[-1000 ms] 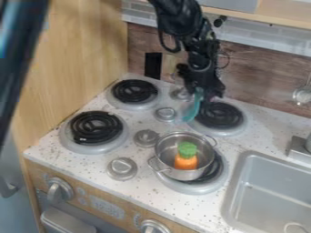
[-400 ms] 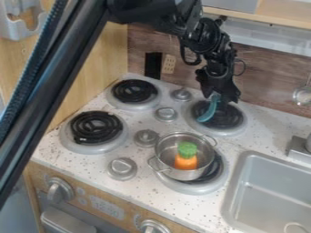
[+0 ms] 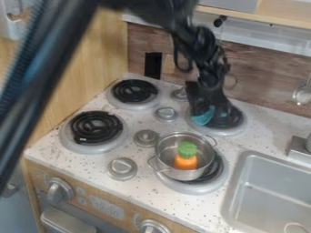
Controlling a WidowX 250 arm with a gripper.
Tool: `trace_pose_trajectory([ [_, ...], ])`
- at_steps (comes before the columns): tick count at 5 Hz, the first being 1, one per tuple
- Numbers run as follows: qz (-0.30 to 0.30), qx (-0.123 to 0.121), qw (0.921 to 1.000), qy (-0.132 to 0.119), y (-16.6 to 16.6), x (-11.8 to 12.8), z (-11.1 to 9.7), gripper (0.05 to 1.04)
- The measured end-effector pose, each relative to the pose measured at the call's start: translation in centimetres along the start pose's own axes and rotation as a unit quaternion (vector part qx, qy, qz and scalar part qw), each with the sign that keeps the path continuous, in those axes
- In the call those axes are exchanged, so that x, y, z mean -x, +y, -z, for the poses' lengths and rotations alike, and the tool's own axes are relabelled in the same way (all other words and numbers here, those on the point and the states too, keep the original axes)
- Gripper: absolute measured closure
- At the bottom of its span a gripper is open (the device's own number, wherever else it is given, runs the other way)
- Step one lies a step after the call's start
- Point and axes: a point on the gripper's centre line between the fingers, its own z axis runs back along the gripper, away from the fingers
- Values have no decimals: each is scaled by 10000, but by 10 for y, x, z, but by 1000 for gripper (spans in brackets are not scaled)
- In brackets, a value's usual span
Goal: Moved the blue object from the left burner to the top right burner
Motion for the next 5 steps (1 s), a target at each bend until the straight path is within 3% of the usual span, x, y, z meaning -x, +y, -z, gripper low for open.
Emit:
trace_pose_trajectory([
  [1,-272,59,9996,96,8,4,-35,83],
  [2,-529,131,9979,362,17,20,-60,85],
  [3,-1053,453,9864,1179,38,45,-81,85],
  [4,-1286,824,9724,1765,44,69,-87,85],
  [5,-1254,860,9712,1832,42,72,-98,84],
])
